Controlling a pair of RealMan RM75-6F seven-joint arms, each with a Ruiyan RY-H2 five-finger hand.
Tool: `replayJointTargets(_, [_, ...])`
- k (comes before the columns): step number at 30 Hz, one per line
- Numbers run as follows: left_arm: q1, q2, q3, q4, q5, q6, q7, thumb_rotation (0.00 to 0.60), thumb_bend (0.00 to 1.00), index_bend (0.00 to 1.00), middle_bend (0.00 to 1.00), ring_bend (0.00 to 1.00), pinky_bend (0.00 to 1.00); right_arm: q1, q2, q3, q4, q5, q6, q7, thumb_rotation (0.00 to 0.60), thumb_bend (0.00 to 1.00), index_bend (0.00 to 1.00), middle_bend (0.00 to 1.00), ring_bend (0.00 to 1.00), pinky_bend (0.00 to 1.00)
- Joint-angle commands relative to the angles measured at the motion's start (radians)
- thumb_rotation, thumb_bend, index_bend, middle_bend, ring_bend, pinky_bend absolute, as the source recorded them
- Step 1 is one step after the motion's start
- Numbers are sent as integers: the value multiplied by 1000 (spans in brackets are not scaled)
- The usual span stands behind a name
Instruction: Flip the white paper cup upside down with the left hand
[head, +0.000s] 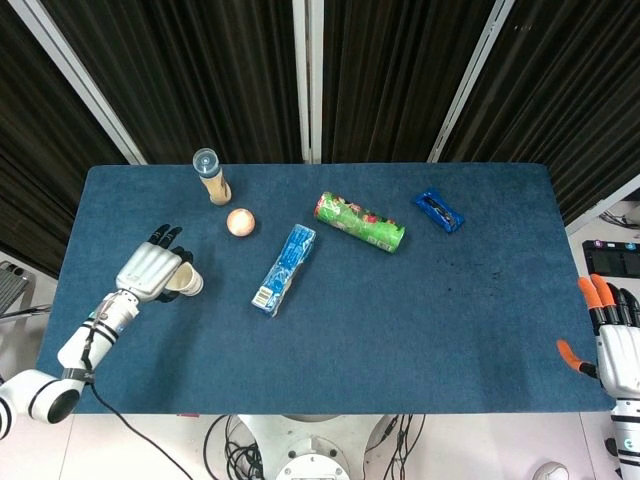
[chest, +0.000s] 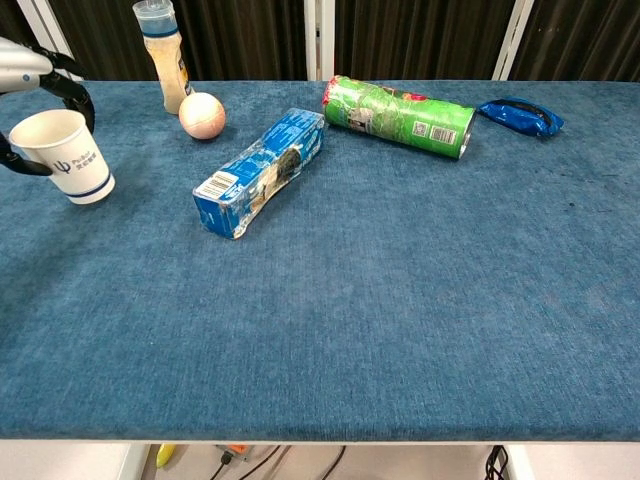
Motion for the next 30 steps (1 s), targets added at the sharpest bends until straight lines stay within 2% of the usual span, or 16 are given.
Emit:
replayJointTargets(1, [16, -23, -14, 7, 48, 43, -150, 600, 219, 407, 373, 31, 57, 1, -1, -1, 2, 3, -5, 2, 600, 189, 0, 0, 0, 0])
replayJointTargets(4, [28, -66, -12, 68, 91, 65, -313, 600, 219, 407, 372, 42, 76, 3, -3, -4, -2, -5, -8, 17, 600, 189, 0, 0, 0, 0])
replayJointTargets(9, [55, -186, -1, 245, 143, 109, -652, 600, 218, 406, 370, 51, 89, 4, 8, -9, -7, -17, -13, 42, 600, 189, 0, 0, 0, 0])
replayJointTargets(13, [68, -256, 17, 367, 185, 142, -853, 600, 218, 406, 369, 50, 88, 2, 7, -5, -7, -6, -12, 40, 600, 189, 0, 0, 0, 0])
replayJointTargets(17, [79, -313, 35, 474, 214, 180, -938, 600, 219, 406, 370, 50, 85, 3, 6, -5, -5, -3, -15, 40, 600, 188, 0, 0, 0, 0])
replayJointTargets(24, [98, -363, 64, 579, 232, 195, -1045, 600, 219, 384, 359, 50, 77, 7, 0, -7, 1, -1, -26, 42, 600, 189, 0, 0, 0, 0])
replayJointTargets(27, [102, -368, 81, 605, 247, 199, -1068, 600, 218, 323, 330, 46, 69, 7, 0, -7, 3, 0, -26, 42, 600, 189, 0, 0, 0, 0])
replayJointTargets(30, [102, -367, 96, 622, 263, 204, -1084, 600, 218, 203, 248, 20, 61, 6, 0, -6, 3, 1, -23, 44, 600, 189, 0, 0, 0, 0])
